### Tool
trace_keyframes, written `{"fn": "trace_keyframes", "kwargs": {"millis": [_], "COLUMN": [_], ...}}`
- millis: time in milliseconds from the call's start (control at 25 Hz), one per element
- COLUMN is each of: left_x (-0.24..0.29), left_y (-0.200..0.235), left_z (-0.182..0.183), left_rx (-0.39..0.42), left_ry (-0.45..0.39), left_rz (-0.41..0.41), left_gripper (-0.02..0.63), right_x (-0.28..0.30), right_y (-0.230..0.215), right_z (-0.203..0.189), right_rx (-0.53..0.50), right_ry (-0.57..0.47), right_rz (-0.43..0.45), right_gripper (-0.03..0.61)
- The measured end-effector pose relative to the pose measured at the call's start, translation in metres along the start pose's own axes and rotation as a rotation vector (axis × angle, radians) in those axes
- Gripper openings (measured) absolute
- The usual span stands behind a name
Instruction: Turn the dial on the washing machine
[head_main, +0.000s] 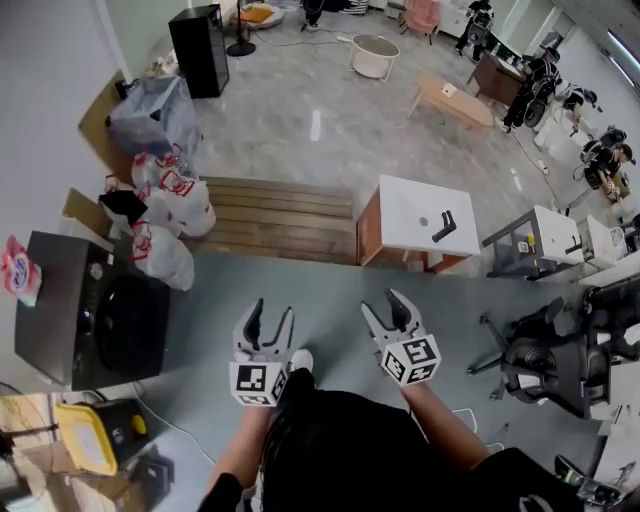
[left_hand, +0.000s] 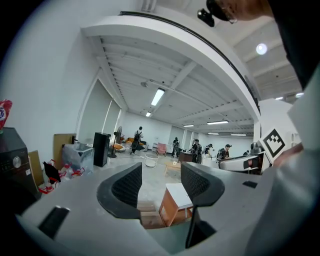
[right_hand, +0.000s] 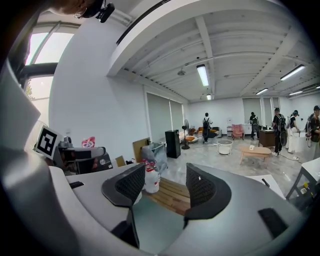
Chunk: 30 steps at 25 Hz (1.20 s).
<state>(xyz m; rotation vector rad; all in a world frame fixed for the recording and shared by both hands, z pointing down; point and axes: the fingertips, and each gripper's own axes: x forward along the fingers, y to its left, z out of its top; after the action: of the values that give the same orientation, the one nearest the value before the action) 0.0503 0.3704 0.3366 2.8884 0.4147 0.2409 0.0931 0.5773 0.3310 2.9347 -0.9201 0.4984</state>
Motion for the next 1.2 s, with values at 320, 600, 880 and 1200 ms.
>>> {"fn": "trace_keyframes", "kwargs": {"millis": [320,600,880,1200], "left_x": [0.026,0.034,0.055,0.091], "left_y": [0.049,0.067,0.109,0.171], "left_z": [0.023,0.014,0.03,0.041], "left_rx": [-0.01,-0.037,-0.049,-0.052], "left_ry": [-0.034,-0.011,-0.06,-0.061], "left_rz": [0.047,0.108,0.256,0.511], "left_gripper": [0.219,0.219,0.219,0.221], "right_x": [0.07,0.097,0.18,0.309], "right_y": [0.014,0.015,0.022,0.061], "right_z": [0.022,0.024,0.048,0.083], "right_rx": [-0.035,-0.026,-0.072,-0.149], "right_ry": [0.016,0.047,0.046,0.035], "right_rz": [0.058,0.119,0.274,0.592], "right_gripper": [0.227,0.227,0.227,0.227]}}
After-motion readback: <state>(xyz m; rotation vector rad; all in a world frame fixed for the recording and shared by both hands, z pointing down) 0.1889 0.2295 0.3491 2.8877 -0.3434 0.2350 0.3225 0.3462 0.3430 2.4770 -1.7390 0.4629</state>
